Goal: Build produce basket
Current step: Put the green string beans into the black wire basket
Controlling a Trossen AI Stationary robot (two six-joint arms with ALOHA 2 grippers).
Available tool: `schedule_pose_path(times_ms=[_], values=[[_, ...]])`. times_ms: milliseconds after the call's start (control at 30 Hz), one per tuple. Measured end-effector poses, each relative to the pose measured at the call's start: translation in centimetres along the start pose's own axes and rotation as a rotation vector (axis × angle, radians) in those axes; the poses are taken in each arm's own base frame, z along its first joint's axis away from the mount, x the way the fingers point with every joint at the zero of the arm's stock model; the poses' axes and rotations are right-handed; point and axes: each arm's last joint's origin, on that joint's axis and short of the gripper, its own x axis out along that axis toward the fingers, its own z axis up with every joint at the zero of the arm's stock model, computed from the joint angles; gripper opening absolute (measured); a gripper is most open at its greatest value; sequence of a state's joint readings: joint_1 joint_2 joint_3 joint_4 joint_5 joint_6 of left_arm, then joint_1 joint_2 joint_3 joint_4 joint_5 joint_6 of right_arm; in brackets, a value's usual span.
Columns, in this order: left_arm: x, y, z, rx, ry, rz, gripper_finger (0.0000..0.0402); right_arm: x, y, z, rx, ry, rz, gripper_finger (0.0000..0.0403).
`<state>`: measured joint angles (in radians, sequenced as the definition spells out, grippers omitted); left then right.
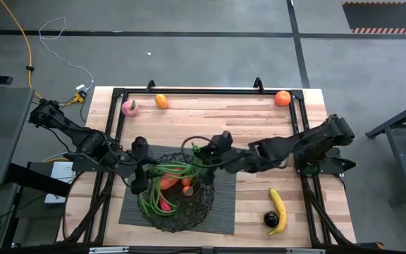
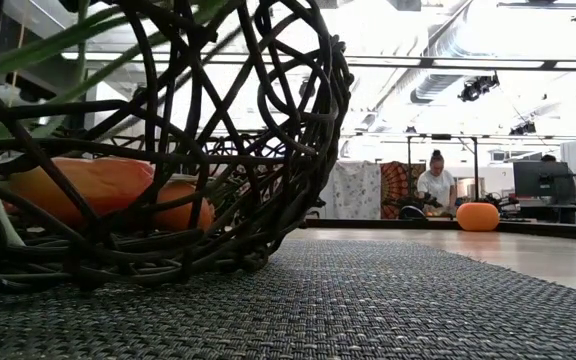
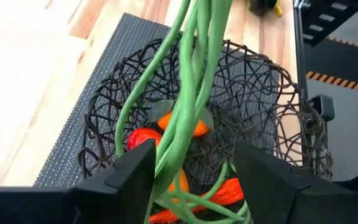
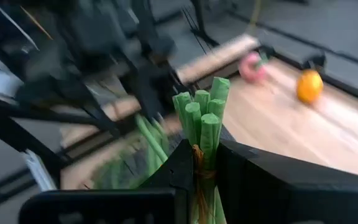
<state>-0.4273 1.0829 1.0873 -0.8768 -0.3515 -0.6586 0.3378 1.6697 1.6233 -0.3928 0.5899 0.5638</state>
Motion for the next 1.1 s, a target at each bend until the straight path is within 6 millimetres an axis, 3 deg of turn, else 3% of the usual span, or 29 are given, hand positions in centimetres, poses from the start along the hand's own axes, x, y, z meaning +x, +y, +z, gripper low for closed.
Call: schedule_pose_path(times_ms=[133,300,567,733,900,1100], values=[[-1.1,0.0,0.7,0.01,-0.042,-0.029,0.0204,-1.0,0.4,1.8,-0.032,-0.106,0.09,0.0025],[-4.5,-0.2,3.1,0.041,-0.159,-0.099,0.0204,-2.1,0.9,3.9,-0.071,-0.24,0.209,0.0025],[-8.9,-0.1,5.9,0.127,-0.338,-0.092,0.0204,-3.9,0.5,6.2,-0.114,-0.383,0.219,0.0025],[-9.5,-0.1,6.7,0.129,-0.433,-0.035,0.0204,-4.3,0.5,8.0,-0.192,-0.396,0.227,0.0025],[-10.0,-0.3,7.3,0.095,-0.497,-0.067,0.0204,-5.8,0.0,11.2,-0.272,-0.429,0.203,0.0025],[-11.2,-1.0,8.9,0.134,-0.692,-0.099,0.0204,-7.1,-1.1,13.9,-0.304,-0.475,0.21,0.0025]])
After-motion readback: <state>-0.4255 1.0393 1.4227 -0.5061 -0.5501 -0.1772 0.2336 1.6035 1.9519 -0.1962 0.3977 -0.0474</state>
